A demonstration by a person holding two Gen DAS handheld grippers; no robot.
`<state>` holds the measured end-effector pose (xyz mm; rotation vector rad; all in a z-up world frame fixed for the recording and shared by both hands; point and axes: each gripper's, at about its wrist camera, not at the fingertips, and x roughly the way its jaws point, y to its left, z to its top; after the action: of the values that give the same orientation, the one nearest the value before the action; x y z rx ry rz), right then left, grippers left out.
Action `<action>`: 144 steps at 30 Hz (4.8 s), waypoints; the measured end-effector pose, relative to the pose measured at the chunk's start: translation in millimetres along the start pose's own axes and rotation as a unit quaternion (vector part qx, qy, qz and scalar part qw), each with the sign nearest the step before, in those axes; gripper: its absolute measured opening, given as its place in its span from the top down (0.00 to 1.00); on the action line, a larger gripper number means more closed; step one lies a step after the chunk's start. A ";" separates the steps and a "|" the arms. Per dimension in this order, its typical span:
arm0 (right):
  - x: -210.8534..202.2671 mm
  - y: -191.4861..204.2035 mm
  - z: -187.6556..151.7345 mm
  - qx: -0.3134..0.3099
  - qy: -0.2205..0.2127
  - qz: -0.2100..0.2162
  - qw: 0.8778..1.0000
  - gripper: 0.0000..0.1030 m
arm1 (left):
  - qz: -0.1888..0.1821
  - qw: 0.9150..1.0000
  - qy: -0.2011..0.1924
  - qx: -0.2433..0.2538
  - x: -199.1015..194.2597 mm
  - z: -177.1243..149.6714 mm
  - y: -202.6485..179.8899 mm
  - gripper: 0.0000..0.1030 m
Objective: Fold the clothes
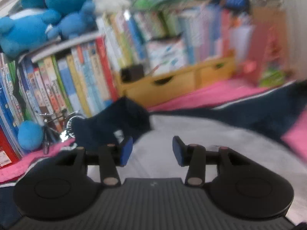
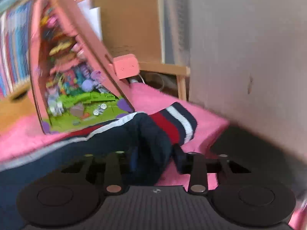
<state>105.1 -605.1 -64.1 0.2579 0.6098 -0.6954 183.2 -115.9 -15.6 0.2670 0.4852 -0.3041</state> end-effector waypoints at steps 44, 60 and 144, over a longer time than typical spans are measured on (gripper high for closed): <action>-109.1 191.1 -102.0 -0.223 0.014 0.235 0.946 0.63 | 0.112 0.989 0.082 -0.040 40.3 -32.5 61.7 0.61; -212.7 283.7 -152.0 -0.211 0.021 0.336 0.917 0.43 | 0.109 0.975 0.059 -0.186 -74.0 -102.4 193.0 0.63; -410.6 156.8 -293.8 -0.246 0.079 0.208 0.944 0.05 | 0.058 0.981 0.123 -0.135 -299.4 -176.9 -3.3 0.43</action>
<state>-167.0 -152.1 -46.8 -0.0277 0.8304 -0.1018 -143.1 4.1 -19.3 0.0669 0.7456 -0.0884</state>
